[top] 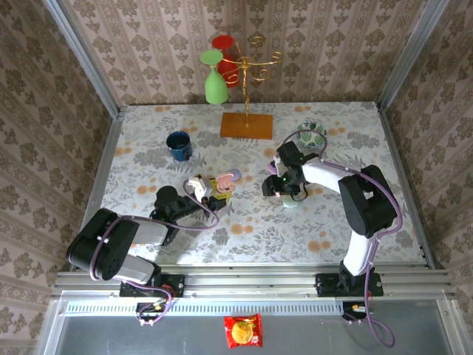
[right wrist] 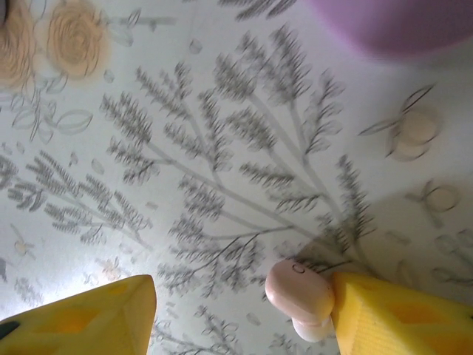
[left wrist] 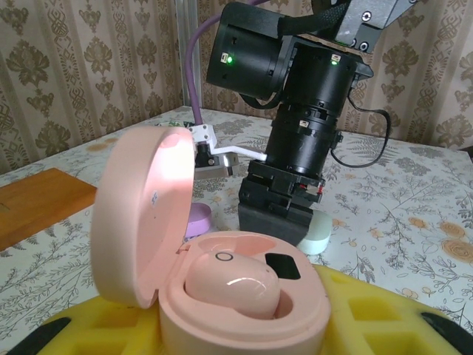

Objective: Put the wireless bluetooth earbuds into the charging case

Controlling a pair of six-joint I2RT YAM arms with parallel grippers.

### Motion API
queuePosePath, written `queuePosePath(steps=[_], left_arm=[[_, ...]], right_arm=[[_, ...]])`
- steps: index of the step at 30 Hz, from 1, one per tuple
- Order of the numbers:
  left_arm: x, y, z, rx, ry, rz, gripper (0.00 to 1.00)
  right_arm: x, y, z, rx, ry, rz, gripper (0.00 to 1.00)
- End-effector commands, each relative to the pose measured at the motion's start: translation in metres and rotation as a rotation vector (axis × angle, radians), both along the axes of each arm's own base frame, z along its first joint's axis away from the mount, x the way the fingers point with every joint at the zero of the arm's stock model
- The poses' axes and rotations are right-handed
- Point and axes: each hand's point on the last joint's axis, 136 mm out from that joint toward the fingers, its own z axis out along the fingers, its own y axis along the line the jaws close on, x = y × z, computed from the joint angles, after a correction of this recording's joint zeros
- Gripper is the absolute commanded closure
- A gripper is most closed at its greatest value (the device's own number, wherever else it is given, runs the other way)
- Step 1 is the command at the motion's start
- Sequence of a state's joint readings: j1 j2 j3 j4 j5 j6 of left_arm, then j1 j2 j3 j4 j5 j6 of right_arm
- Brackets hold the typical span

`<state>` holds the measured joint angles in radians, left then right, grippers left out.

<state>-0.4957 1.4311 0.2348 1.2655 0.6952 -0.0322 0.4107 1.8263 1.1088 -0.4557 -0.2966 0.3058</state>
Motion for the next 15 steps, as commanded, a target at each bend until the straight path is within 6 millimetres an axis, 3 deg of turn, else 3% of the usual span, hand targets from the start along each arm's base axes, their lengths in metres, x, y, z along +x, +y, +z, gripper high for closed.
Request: queuePosePath(steps=[1,6,15], left_arm=[[-0.004,0.001,0.01,-0.017,-0.045,-0.016,0.59],[-0.005,0.001,0.009,-0.017,-0.043,-0.017,0.59],[-0.005,0.001,0.013,-0.024,-0.05,-0.019,0.59]], right_arm=[[-0.023,0.009,0.002,0.032,0.056,0.023,0.34],[-0.025,0.022,0.012,0.098,0.045,0.031,0.33],[-0.007,0.002,0.023,0.038,-0.02,0.03,0.34]])
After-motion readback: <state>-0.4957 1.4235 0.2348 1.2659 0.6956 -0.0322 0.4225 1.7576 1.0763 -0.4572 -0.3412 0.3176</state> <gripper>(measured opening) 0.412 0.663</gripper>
